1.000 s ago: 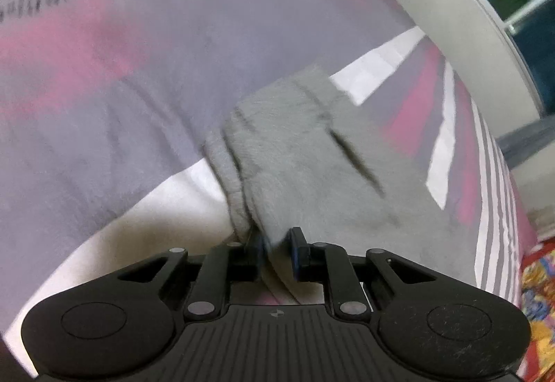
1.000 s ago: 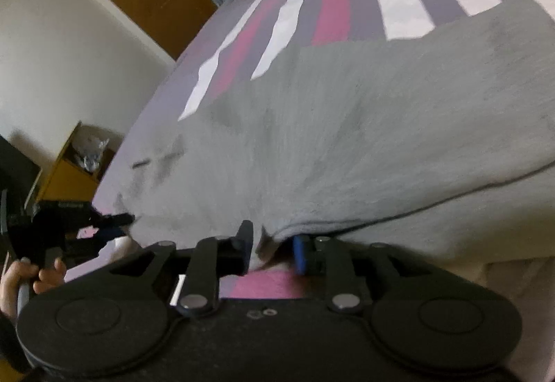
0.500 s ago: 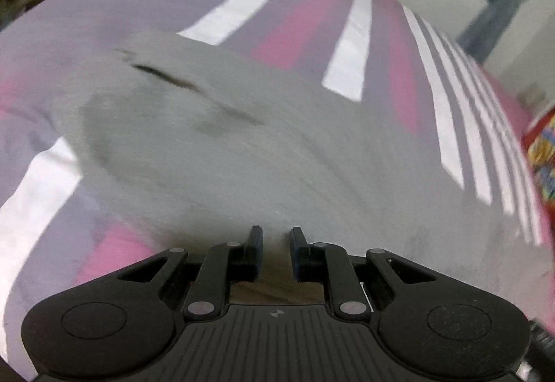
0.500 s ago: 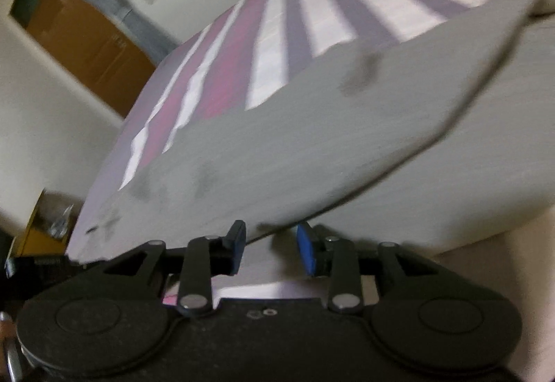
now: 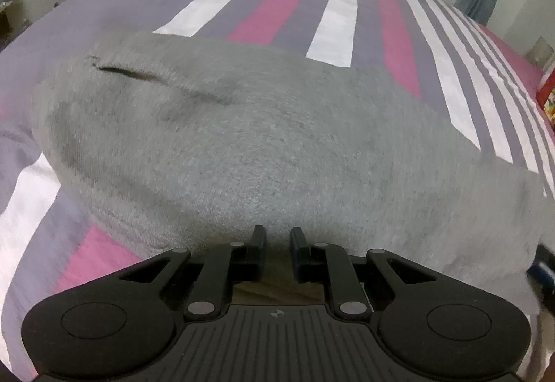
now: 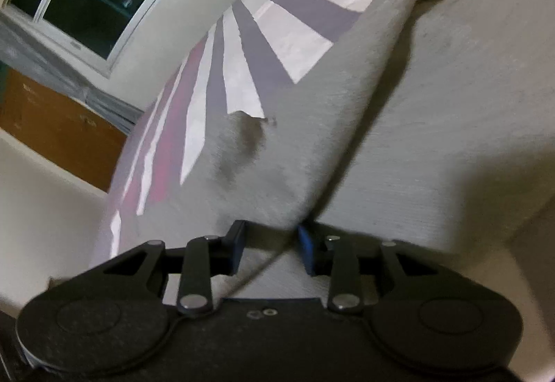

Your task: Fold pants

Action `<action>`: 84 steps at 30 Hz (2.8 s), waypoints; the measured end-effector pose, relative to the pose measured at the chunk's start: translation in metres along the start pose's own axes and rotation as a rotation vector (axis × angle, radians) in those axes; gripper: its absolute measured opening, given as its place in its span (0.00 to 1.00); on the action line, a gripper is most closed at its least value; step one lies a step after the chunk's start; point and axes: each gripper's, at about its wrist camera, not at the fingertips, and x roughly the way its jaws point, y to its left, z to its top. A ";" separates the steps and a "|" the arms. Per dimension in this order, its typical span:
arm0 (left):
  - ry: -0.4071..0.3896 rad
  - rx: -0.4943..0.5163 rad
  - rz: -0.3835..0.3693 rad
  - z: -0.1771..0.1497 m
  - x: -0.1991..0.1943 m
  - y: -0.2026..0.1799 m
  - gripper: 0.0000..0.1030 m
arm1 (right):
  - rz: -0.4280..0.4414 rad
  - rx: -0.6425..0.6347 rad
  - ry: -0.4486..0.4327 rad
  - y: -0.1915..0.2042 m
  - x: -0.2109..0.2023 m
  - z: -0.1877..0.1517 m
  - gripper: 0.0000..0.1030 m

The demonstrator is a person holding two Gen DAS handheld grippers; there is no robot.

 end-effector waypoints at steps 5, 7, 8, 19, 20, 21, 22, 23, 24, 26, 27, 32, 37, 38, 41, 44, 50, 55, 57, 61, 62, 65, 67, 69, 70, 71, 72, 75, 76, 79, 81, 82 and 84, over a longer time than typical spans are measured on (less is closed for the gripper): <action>-0.008 0.028 0.013 -0.002 -0.001 -0.003 0.15 | 0.013 -0.004 -0.020 0.010 0.013 0.007 0.28; -0.012 0.037 0.015 -0.003 -0.001 -0.003 0.15 | -0.005 -0.043 -0.036 0.016 0.011 0.007 0.21; -0.013 0.040 0.016 -0.002 0.001 -0.004 0.15 | -0.011 -0.058 -0.049 0.018 0.008 0.007 0.16; -0.028 0.071 0.030 -0.005 0.001 -0.008 0.15 | -0.015 -0.205 -0.086 0.033 -0.031 0.000 0.10; -0.029 0.072 0.032 -0.005 0.001 -0.008 0.15 | -0.023 -0.198 -0.061 0.029 -0.027 0.000 0.15; -0.029 0.069 0.031 -0.005 0.001 -0.008 0.15 | -0.030 -0.185 -0.048 0.025 -0.024 0.000 0.17; -0.028 0.068 0.029 -0.005 0.001 -0.008 0.16 | -0.036 -0.175 -0.041 0.022 -0.021 0.001 0.20; -0.028 0.065 0.028 -0.005 0.001 -0.007 0.16 | -0.042 -0.171 -0.033 0.021 -0.019 0.000 0.24; -0.027 0.063 0.027 -0.005 0.001 -0.007 0.16 | -0.049 -0.168 -0.025 0.019 -0.017 0.001 0.25; -0.026 0.064 0.027 -0.005 0.002 -0.008 0.16 | -0.067 -0.174 -0.027 0.015 -0.017 0.003 0.25; -0.026 0.067 0.027 -0.005 0.002 -0.008 0.16 | -0.079 -0.174 -0.034 0.013 -0.019 0.004 0.25; -0.028 0.075 0.031 -0.005 0.003 -0.008 0.16 | -0.141 -0.112 -0.087 -0.014 -0.032 0.017 0.27; -0.028 0.082 0.039 -0.005 0.004 -0.009 0.16 | -0.165 -0.094 -0.105 -0.030 -0.022 0.035 0.28; -0.028 0.085 0.043 -0.005 0.004 -0.010 0.16 | -0.164 -0.097 -0.104 -0.029 -0.018 0.038 0.28; -0.026 0.093 0.051 -0.005 0.005 -0.011 0.16 | -0.151 -0.133 -0.128 -0.012 -0.004 0.053 0.30; -0.023 0.090 0.052 -0.005 0.005 -0.011 0.16 | -0.138 -0.196 -0.161 0.014 0.005 0.068 0.30; -0.023 0.094 0.057 -0.005 0.007 -0.012 0.16 | -0.108 -0.256 -0.150 0.045 0.026 0.084 0.30; -0.028 0.094 0.056 -0.006 0.006 -0.012 0.17 | -0.123 -0.195 -0.107 0.040 0.042 0.092 0.44; -0.029 0.096 0.057 -0.007 0.006 -0.012 0.17 | -0.161 -0.188 -0.099 0.038 0.044 0.093 0.55; -0.028 0.093 0.055 -0.007 0.007 -0.012 0.17 | -0.099 -0.108 -0.097 0.028 0.039 0.095 0.54; -0.028 0.092 0.054 -0.006 0.007 -0.012 0.17 | -0.077 -0.078 -0.103 0.025 0.037 0.096 0.54; -0.026 0.093 0.053 -0.006 0.008 -0.012 0.17 | -0.072 -0.005 -0.149 0.015 0.026 0.097 0.54; -0.025 0.091 0.049 -0.006 0.008 -0.012 0.17 | -0.120 -0.024 -0.192 0.014 0.017 0.100 0.54; -0.025 0.092 0.048 -0.005 0.008 -0.011 0.17 | -0.161 -0.049 -0.202 0.012 0.014 0.106 0.54; -0.025 0.092 0.048 -0.006 0.008 -0.011 0.17 | -0.169 -0.061 -0.196 0.012 0.014 0.110 0.54; -0.025 0.092 0.048 -0.005 0.009 -0.011 0.17 | -0.178 -0.078 -0.194 0.013 0.016 0.113 0.54; -0.025 0.093 0.049 -0.005 0.009 -0.011 0.17 | -0.189 -0.104 -0.192 0.015 0.019 0.117 0.54; -0.026 0.095 0.053 -0.006 0.009 -0.012 0.17 | -0.195 -0.153 -0.187 0.026 0.030 0.129 0.53; -0.026 0.098 0.056 -0.006 0.010 -0.013 0.17 | -0.190 -0.160 -0.185 0.030 0.034 0.132 0.53; -0.022 0.098 0.060 -0.004 0.010 -0.014 0.17 | -0.203 -0.204 -0.143 0.040 0.050 0.142 0.53; -0.021 0.092 0.058 -0.004 0.010 -0.013 0.17 | -0.216 -0.203 -0.127 0.041 0.055 0.143 0.53; -0.021 0.092 0.056 -0.004 0.010 -0.013 0.17 | -0.213 -0.193 -0.120 0.039 0.055 0.142 0.53; -0.022 0.097 0.054 -0.004 0.011 -0.013 0.17 | -0.225 -0.170 -0.109 0.035 0.055 0.141 0.53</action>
